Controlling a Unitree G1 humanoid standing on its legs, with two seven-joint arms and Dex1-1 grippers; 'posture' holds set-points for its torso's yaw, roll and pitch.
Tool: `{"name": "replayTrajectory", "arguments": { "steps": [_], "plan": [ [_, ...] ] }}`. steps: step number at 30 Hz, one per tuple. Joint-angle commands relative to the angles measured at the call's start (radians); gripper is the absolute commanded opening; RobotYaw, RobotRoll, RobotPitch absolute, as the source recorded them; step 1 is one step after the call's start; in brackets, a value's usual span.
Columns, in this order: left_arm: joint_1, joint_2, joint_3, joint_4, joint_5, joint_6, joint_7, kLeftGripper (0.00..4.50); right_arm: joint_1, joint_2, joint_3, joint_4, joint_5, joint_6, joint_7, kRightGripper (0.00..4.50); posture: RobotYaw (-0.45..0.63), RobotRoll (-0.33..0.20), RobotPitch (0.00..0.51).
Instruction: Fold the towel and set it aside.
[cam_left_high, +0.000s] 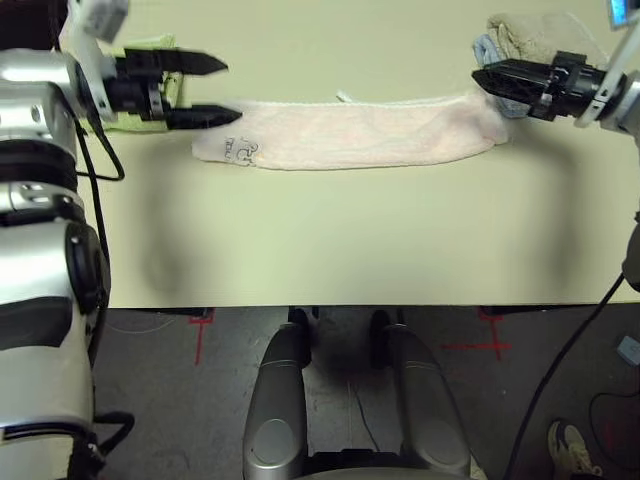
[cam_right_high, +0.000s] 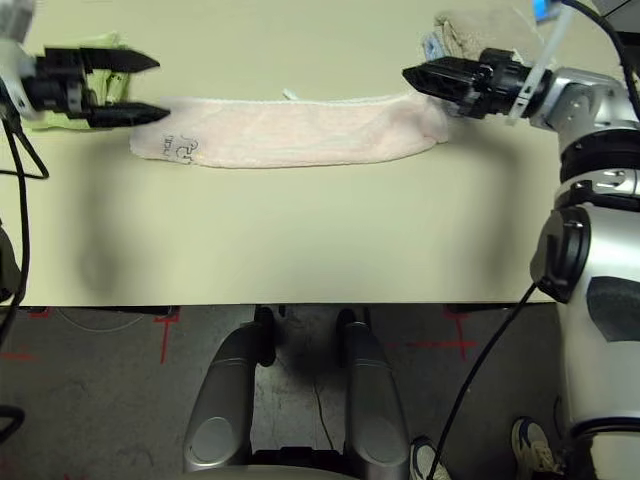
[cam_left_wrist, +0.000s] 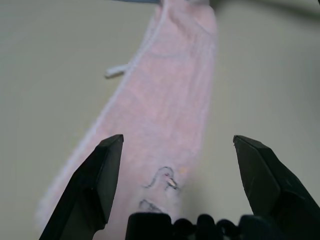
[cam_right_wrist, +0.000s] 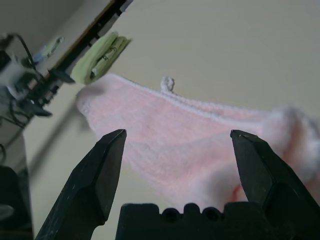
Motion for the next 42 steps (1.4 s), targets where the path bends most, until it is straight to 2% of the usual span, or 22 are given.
{"name": "replayTrajectory", "arguments": {
  "steps": [1, 7, 12, 18, 28, 34, 38, 40, 42],
  "plan": [
    [0.035, -0.009, -0.001, -0.065, -0.044, -0.028, -0.013, 4.45, 0.070, -0.025, -0.035, -0.110, 0.060, 0.117, -0.046, 4.50, 0.05, 0.000, 0.332],
    [0.088, -0.046, 0.004, -0.100, -0.044, -0.058, -0.012, 4.45, 0.219, -0.050, -0.125, -0.277, 0.165, 0.316, -0.168, 4.50, 0.05, 0.000, 0.331],
    [0.100, -0.059, 0.011, -0.124, -0.042, -0.041, -0.007, 4.45, 0.338, -0.017, -0.293, -0.397, 0.266, 0.440, -0.357, 4.50, 0.04, 0.000, 0.335],
    [0.115, -0.060, 0.014, -0.166, -0.044, -0.011, 0.001, 4.45, 0.426, 0.100, -0.487, -0.547, 0.373, 0.550, -0.622, 4.50, 0.04, 0.000, 0.336],
    [0.134, -0.060, 0.018, -0.213, -0.045, 0.020, 0.018, 4.45, 0.502, 0.332, -0.674, -0.722, 0.513, 0.569, -0.959, 4.50, 0.05, 0.000, 0.337],
    [0.144, -0.057, 0.019, -0.231, -0.046, 0.035, 0.024, 4.45, 0.507, 0.392, -0.690, -0.749, 0.569, 0.517, -1.092, 4.50, 0.05, 0.000, 0.339],
    [0.145, -0.057, 0.017, -0.236, -0.045, 0.039, 0.026, 4.45, 0.505, 0.390, -0.644, -0.747, 0.577, 0.467, -1.129, 4.50, 0.05, 0.000, 0.338],
    [0.147, -0.057, 0.018, -0.240, -0.046, 0.040, 0.026, 4.45, 0.534, 0.358, -0.551, -0.772, 0.535, 0.410, -1.076, 4.50, 0.05, 0.000, 0.338],
    [0.150, -0.057, 0.018, -0.246, -0.047, 0.044, 0.027, 4.45, 0.598, 0.282, -0.387, -0.827, 0.462, 0.334, -0.946, 4.50, 0.05, 0.000, 0.338]
  ]
}}
